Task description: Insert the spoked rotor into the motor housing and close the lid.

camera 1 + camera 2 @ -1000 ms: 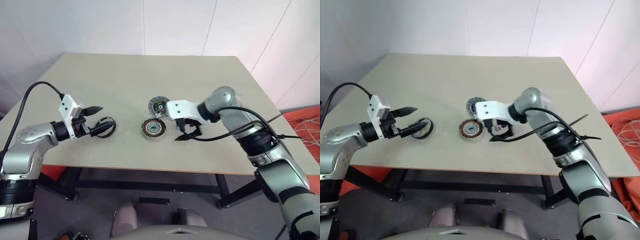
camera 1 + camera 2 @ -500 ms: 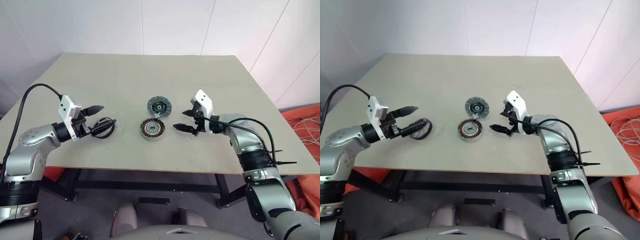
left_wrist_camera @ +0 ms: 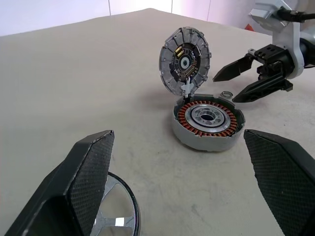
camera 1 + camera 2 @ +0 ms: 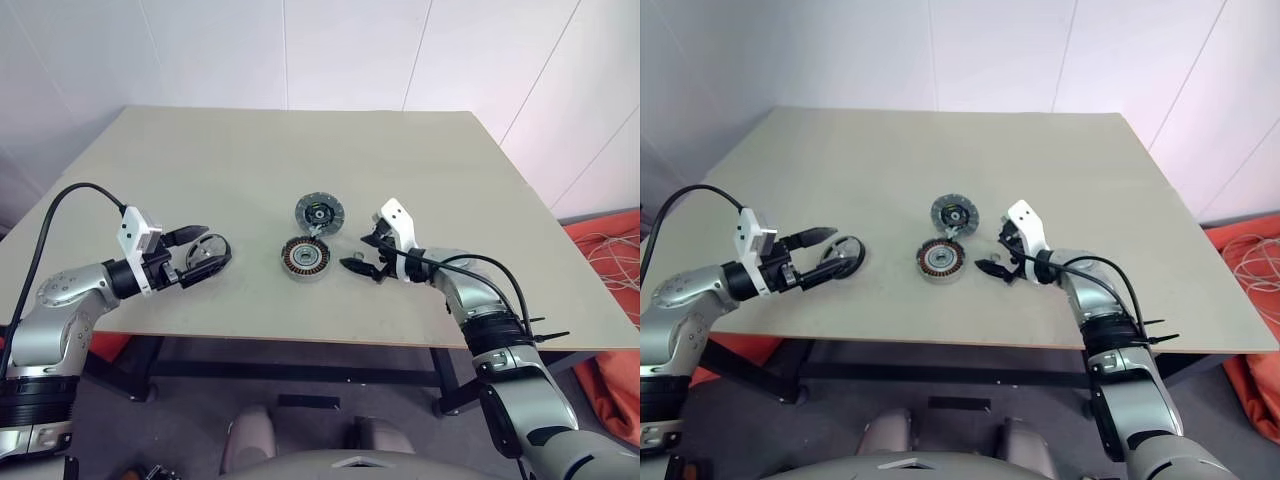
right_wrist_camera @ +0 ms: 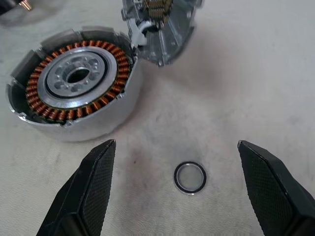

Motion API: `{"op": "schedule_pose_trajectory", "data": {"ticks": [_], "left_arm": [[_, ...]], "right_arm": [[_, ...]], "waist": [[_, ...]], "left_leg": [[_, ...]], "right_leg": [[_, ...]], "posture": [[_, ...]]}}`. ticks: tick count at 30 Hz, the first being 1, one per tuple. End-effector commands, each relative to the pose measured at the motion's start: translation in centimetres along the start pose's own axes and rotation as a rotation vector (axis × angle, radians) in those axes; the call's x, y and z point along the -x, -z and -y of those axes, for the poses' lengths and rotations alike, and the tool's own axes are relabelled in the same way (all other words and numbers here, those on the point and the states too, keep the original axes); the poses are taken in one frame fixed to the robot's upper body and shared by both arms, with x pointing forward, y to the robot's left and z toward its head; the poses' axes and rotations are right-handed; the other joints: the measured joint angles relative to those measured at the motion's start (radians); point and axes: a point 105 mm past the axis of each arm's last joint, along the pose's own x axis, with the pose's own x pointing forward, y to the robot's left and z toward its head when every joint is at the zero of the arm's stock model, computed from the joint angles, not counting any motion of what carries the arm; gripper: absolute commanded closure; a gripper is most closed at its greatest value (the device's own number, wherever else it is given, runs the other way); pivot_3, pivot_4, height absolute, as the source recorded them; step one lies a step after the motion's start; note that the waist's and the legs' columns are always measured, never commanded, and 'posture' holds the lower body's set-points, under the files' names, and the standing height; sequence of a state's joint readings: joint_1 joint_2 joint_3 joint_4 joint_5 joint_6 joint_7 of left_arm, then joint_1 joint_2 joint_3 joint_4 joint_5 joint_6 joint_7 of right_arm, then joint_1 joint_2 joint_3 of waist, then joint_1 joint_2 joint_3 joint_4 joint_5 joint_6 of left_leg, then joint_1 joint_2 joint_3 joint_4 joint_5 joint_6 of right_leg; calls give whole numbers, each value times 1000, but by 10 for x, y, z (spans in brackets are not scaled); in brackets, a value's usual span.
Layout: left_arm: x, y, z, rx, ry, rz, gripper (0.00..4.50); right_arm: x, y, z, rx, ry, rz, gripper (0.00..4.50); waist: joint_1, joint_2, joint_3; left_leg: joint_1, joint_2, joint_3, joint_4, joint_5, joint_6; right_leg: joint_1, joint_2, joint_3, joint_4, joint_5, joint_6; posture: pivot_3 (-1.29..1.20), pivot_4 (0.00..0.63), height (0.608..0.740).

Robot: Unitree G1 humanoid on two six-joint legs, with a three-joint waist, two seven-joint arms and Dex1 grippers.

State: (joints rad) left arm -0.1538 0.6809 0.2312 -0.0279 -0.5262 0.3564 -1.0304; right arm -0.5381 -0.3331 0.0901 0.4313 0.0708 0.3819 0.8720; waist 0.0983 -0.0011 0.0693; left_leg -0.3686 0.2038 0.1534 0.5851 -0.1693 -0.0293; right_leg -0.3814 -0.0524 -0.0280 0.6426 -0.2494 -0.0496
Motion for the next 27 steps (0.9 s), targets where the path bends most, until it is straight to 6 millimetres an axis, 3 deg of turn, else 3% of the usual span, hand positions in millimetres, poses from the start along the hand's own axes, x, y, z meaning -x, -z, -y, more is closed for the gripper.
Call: {"op": "schedule_pose_trajectory", "data": {"ticks": [1, 6, 9, 18, 23, 27], "left_arm": [[0, -16, -1, -51, 3, 37, 0], [-1, -18, -1, -54, 5, 42, 0], [-2, -20, -2, -57, 3, 47, 0], [-2, -22, -4, -59, -4, 50, 0], [-2, -22, -5, -57, -5, 51, 0], [0, -22, -5, -55, -8, 50, 0]], "right_arm": [[2, -6, 5, 31, 9, 15, 27], [3, 2, 7, 39, 17, -6, 27], [5, 7, 8, 51, 18, -25, 617], [8, 1, 8, 78, 14, -16, 3781], [11, -11, 5, 121, -11, -8, 3851], [24, -32, -12, 160, -123, 11, 3851]], "waist": [[0, 0, 0], [0, 0, 0], [0, 0, 0], [0, 0, 0], [0, 0, 0], [1, 0, 0]], "left_leg": [[0, 0, 0, 0, 0, 0], [0, 0, 0, 0, 0, 0], [0, 0, 0, 0, 0, 0], [0, 0, 0, -1, 0, 0], [0, 0, 1, -2, 0, 0], [0, 0, 1, -2, 0, 0]], "right_leg": [[0, 0, 0, 0, 0, 0], [0, 0, 0, 0, 0, 0], [0, 0, 0, 0, 0, 0], [0, 0, 0, -1, 0, 0], [0, 0, 0, -1, 0, 0], [0, 0, 0, -1, 0, 0]], "posture": [[0, 0, 740], [0, 0, 740], [0, 0, 740], [0, 0, 740], [0, 0, 740], [0, 0, 740]]}}
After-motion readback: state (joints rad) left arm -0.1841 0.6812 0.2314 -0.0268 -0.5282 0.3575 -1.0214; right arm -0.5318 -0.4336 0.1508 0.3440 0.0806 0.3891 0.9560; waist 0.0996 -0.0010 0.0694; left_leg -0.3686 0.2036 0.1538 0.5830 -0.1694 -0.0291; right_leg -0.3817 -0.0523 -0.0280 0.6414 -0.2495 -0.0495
